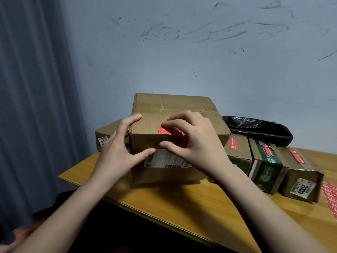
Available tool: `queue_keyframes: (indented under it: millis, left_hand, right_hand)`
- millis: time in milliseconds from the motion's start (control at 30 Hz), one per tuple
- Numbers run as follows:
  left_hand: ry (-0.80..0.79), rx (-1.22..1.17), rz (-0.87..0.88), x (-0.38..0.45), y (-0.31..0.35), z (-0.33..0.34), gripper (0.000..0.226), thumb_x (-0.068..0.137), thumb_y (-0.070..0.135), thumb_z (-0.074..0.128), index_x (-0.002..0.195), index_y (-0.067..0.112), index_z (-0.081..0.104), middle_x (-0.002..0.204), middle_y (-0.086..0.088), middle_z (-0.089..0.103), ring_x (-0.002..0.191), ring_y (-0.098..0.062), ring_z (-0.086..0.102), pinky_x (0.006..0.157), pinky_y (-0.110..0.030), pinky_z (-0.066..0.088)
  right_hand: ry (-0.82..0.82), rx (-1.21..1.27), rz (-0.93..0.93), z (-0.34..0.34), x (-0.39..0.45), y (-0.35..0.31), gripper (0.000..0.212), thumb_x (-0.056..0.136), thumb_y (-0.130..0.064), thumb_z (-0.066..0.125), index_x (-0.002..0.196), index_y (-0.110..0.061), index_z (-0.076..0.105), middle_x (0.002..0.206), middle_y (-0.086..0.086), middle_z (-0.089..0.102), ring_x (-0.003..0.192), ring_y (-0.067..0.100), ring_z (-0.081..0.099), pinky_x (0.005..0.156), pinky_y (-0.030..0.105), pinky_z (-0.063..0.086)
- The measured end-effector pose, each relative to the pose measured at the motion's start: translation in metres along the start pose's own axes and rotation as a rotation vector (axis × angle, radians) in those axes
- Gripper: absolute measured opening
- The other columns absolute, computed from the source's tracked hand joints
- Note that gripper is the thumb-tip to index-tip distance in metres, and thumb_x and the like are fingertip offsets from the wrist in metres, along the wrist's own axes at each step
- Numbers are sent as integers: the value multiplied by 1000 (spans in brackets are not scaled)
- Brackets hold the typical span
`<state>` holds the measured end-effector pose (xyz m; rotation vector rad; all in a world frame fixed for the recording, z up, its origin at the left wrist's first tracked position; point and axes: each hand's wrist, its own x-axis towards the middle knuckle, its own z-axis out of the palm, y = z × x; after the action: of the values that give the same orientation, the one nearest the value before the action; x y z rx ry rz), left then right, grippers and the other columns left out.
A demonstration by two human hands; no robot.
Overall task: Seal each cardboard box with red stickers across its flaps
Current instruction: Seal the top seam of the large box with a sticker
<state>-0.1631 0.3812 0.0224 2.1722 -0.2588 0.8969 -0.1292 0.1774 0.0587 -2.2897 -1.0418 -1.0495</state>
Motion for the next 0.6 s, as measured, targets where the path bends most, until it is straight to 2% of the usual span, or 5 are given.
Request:
queue_keyframes:
  millis: [133, 400, 500, 600]
  left_hand:
    - [1, 12, 8, -3, -2, 2, 87, 63, 44, 81, 134, 50, 32, 133, 11, 48, 116, -17, 54, 93, -43, 53]
    - [-11, 33, 1, -3, -3, 3, 87, 64, 42, 82, 134, 51, 31, 139, 6, 46, 120, -18, 51, 94, -40, 53]
    - [-22, 31, 8, -4, -2, 3, 87, 64, 42, 82, 133, 54, 30, 139, 6, 47, 119, -17, 53, 95, -40, 52]
    - [-29, 53, 18, -5, -2, 2, 87, 65, 41, 82, 132, 55, 28, 141, 4, 46, 120, -20, 54, 96, -41, 52]
  right_hand:
    - [32, 37, 65, 3, 1, -1, 46, 83, -56, 51, 111, -24, 68, 109, -6, 60, 103, 16, 53, 83, 37, 43]
    - [10, 104, 58, 4, 0, 1, 36, 84, -50, 55, 105, -25, 70, 106, -7, 61, 102, 15, 53, 83, 42, 46]
    - [-59, 203, 128, -2, 6, 0, 26, 84, -46, 62, 101, -28, 70, 100, -7, 57, 101, 12, 49, 87, 37, 43]
    - [-203, 241, 160, -12, 16, 1, 16, 85, -38, 68, 99, -31, 70, 96, -6, 53, 95, 8, 45, 82, 27, 38]
